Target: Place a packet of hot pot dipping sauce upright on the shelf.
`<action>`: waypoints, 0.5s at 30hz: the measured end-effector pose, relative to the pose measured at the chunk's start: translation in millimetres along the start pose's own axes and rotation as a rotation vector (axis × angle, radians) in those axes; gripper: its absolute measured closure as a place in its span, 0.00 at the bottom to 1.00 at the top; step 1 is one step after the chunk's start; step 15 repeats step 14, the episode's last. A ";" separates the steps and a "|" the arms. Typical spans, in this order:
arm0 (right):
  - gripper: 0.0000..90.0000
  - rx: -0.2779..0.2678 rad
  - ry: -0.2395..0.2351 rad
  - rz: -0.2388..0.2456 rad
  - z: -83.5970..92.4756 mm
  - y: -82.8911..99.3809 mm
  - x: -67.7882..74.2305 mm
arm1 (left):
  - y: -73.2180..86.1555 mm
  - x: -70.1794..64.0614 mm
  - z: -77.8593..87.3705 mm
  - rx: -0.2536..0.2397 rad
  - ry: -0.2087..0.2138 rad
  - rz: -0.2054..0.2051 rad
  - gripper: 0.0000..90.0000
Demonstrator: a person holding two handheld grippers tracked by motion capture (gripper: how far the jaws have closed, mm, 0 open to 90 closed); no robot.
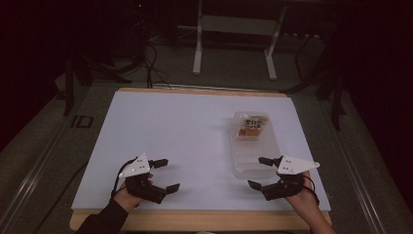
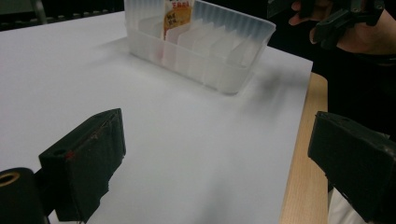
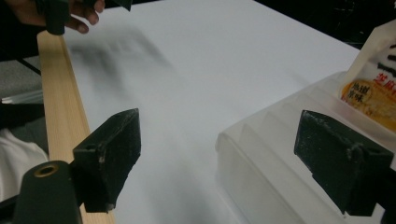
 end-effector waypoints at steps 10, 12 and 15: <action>0.16 0.025 -0.030 -0.010 -4.7 5.7 0.5 | 0.5 -1.1 -1.6 0.005 0.009 -0.009 0.05; 0.16 0.034 -0.038 -0.016 -6.5 7.1 0.2 | 0.5 -1.0 -1.7 0.000 0.011 -0.004 0.05; 0.17 0.027 -0.038 -0.010 -6.2 6.8 -0.3 | 0.5 -0.9 -1.9 0.000 0.013 -0.004 0.05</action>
Point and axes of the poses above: each handheld gripper's, and its own axes: z roughly backward along the jaws, y roughly out of its underside, x roughly to its left, the point moved 4 cm from there along -z, roughly forward along the jaws, and after that the axes turned 11 degrees about -z, right-handed, at the moved point
